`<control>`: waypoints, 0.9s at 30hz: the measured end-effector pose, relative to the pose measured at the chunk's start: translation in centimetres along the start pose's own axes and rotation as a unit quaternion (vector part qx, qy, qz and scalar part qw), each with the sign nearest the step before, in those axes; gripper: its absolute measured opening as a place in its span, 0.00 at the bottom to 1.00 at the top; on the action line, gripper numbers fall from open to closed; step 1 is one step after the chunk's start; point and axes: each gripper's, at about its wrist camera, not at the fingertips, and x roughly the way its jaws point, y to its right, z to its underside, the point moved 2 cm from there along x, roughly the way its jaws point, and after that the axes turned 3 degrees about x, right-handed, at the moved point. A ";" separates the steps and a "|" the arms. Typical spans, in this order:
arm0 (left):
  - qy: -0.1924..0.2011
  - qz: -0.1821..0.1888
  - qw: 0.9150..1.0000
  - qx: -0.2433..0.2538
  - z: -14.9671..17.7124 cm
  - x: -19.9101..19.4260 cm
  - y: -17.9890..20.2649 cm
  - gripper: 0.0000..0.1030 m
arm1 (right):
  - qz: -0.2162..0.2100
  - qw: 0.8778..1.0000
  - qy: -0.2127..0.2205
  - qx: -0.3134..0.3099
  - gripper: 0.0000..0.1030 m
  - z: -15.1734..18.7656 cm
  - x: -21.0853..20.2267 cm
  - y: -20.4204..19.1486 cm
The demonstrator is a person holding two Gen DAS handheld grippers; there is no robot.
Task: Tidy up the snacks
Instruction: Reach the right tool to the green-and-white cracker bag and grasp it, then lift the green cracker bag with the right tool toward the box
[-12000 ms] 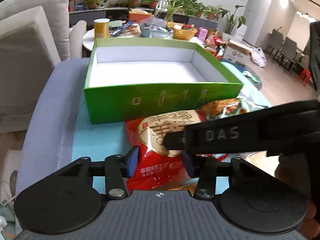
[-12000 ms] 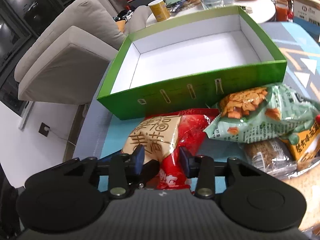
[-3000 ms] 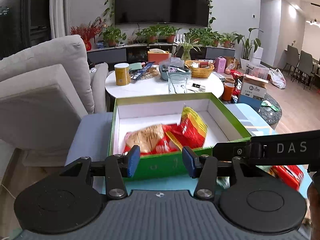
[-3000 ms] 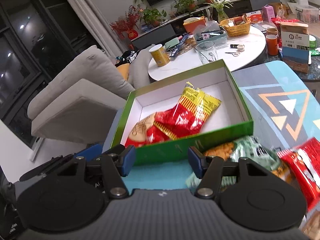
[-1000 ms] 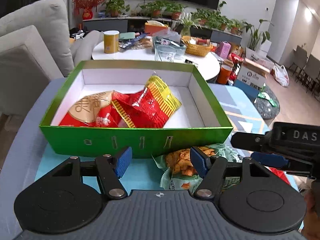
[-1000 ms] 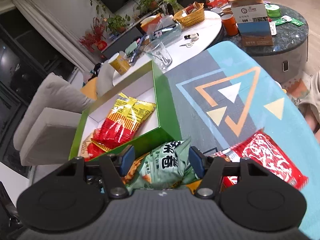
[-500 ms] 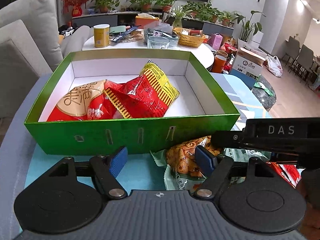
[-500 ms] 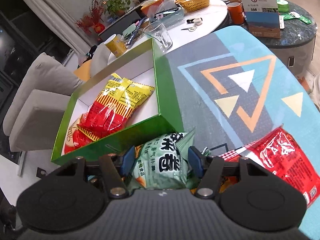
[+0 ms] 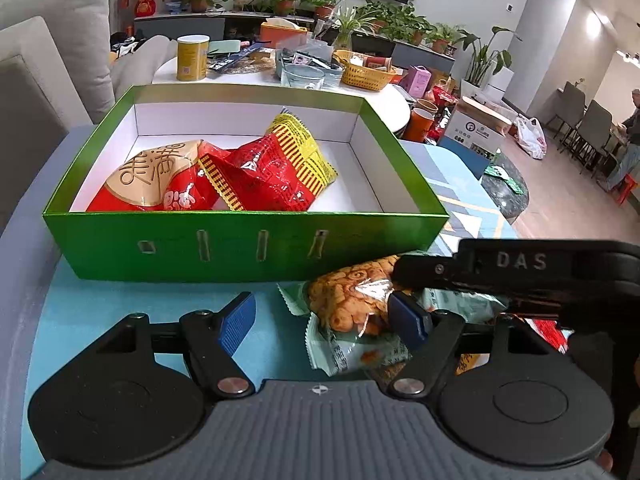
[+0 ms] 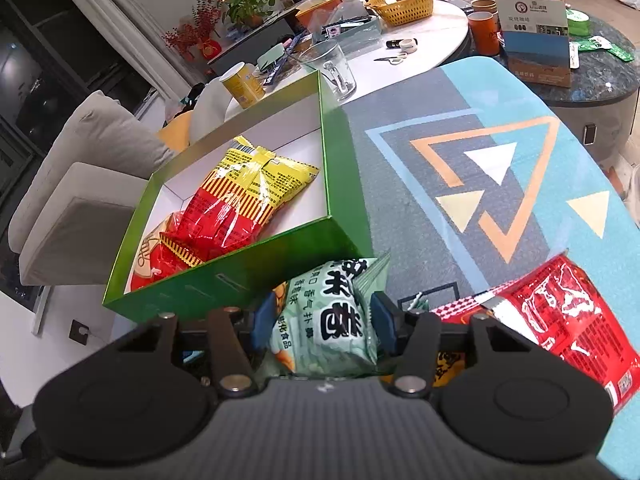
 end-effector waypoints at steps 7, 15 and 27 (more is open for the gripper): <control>-0.029 0.043 0.999 -0.011 0.3 -0.2 0.1 0.68 | 0.002 1.000 0.002 0.003 0.40 -0.1 0.0 -0.2; -0.024 0.037 0.999 0.023 0.5 1.2 1.3 0.51 | 0.022 0.999 0.013 -0.024 0.40 0.2 -0.2 -1.2; 0.072 0.027 0.994 0.073 -1.3 -6.0 1.9 0.49 | -0.025 0.996 0.073 -0.040 0.40 -0.4 -5.8 -4.8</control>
